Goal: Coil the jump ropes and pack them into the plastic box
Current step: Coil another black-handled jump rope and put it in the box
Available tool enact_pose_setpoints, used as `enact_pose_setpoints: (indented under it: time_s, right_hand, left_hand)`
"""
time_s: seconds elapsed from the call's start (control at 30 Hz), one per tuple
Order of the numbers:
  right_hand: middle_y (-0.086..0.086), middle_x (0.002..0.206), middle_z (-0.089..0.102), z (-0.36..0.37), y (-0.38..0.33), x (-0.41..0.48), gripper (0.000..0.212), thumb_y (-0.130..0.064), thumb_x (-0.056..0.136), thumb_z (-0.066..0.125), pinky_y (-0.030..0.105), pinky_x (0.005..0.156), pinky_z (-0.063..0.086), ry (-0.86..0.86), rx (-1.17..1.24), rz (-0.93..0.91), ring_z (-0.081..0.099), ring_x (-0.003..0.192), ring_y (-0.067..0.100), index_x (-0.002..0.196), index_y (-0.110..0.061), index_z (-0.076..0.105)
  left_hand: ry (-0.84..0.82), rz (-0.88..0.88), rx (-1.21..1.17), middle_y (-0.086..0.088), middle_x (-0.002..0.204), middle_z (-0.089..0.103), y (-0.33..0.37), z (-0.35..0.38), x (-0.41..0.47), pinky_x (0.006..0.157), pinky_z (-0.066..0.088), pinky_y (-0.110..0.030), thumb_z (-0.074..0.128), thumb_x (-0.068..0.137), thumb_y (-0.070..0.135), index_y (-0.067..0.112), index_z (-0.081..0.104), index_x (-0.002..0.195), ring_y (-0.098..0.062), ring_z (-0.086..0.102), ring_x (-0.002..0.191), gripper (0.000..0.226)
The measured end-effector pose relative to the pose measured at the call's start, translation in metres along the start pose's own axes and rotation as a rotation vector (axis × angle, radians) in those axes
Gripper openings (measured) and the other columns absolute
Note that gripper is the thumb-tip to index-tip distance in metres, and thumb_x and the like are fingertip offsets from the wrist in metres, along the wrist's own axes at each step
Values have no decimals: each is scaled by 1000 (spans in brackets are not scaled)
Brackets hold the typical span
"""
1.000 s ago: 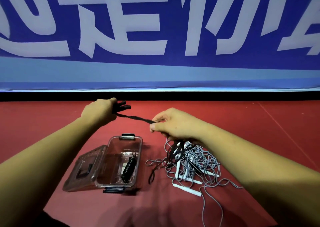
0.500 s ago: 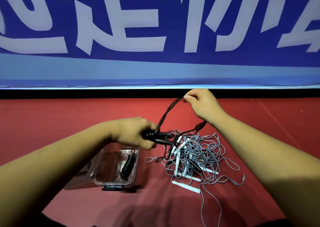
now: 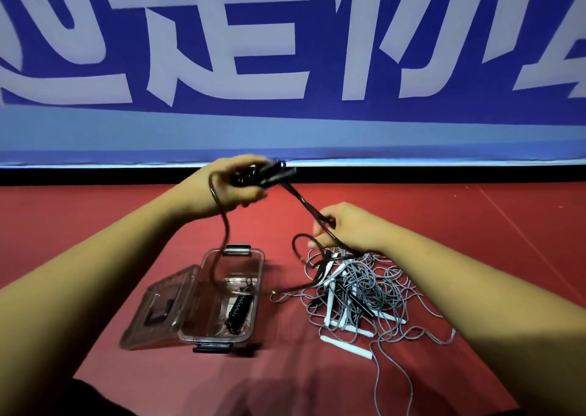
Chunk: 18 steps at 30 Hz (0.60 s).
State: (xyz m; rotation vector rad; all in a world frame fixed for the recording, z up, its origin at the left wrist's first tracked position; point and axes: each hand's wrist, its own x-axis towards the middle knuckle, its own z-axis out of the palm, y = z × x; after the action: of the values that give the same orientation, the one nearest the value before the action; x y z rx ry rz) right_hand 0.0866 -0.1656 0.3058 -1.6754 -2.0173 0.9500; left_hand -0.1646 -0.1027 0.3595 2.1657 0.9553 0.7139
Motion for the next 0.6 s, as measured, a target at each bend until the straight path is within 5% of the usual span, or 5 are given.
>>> enact_pose_setpoints:
  time_s: [0.1,0.2,0.3,0.47,0.6]
  right_hand:
    - [-9,69,54,-8,16,-2,19,-18,78,80,21,56,37,120,-84,74,46,57,2,91,-18,66]
    - [2,111,63,-14,17,-5,50,-21,78,79,25,88,46,201,-80,80,60,97,13,124,-19,60]
    - [9,122,63,-3,-14,-9,42,1,86,64,28,106,40,81,353,-4,58,112,16,126,-11,59]
    - [16,96,65,20,-37,-9,21,-2,89,60,44,88,47,3,817,-29,62,90,29,109,-7,63]
    - [10,78,58,12,-35,-9,32,-21,86,67,37,73,54,-50,1085,-88,56,71,23,111,-2,62]
  left_hand:
    - [-300,64,584,27,74,60,-5,-8,-10,63,38,-6,76,80,20,34,62,125,11,56,67,48]
    - [-393,65,788,24,57,46,2,8,-13,56,34,-19,69,81,25,41,59,125,-3,48,54,48]
    - [-322,117,638,20,59,52,12,20,-9,55,35,-15,70,80,24,39,60,118,-1,51,57,42]
    - [-256,33,275,7,75,65,21,27,-8,61,46,-28,74,82,18,30,63,104,-10,55,62,27]
    - [-189,-149,-220,-7,65,54,28,24,-9,45,30,-24,69,91,11,16,60,99,-17,37,49,13]
